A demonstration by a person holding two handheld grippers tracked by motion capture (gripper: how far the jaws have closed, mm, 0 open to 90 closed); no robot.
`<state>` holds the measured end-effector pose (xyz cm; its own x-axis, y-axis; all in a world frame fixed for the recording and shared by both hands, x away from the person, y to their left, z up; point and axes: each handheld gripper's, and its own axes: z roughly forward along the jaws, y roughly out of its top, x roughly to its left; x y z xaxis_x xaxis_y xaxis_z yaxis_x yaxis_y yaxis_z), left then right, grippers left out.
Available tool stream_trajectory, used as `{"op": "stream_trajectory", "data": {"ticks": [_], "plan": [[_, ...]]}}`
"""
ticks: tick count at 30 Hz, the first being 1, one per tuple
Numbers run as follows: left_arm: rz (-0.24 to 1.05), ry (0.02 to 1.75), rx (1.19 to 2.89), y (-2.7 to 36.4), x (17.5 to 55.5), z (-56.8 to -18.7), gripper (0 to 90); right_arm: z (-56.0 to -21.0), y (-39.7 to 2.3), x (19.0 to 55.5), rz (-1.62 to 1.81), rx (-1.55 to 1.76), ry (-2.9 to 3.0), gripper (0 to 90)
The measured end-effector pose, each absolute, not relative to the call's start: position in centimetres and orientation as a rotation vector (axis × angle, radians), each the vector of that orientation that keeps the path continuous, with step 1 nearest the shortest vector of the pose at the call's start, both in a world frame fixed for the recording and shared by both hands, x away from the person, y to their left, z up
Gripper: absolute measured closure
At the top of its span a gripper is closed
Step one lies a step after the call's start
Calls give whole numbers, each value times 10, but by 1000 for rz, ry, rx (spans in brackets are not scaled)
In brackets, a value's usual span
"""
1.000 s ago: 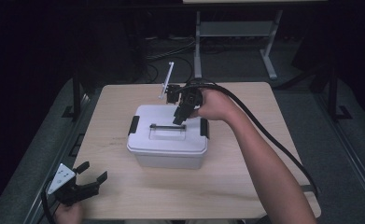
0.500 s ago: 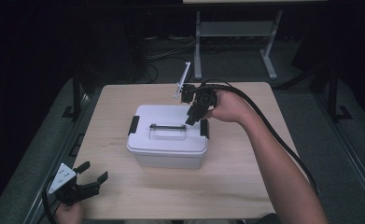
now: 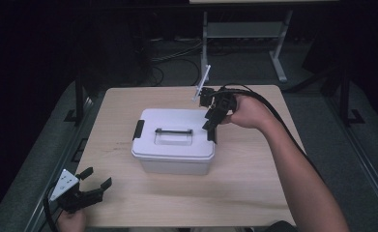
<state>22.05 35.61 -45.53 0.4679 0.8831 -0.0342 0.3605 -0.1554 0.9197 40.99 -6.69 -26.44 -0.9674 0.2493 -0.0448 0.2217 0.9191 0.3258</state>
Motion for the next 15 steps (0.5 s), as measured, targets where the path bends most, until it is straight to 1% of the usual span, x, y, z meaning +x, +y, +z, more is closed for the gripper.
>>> {"op": "stream_trajectory", "data": {"ticks": [8, 15], "plan": [[666, 1069, 1730, 356, 221, -456, 150, -268, -80, 411, 498, 422, 2979, 461], [666, 1071, 1731, 357, 221, -456, 150, -272, -88, 411, 498, 457, 2978, 427]]}}
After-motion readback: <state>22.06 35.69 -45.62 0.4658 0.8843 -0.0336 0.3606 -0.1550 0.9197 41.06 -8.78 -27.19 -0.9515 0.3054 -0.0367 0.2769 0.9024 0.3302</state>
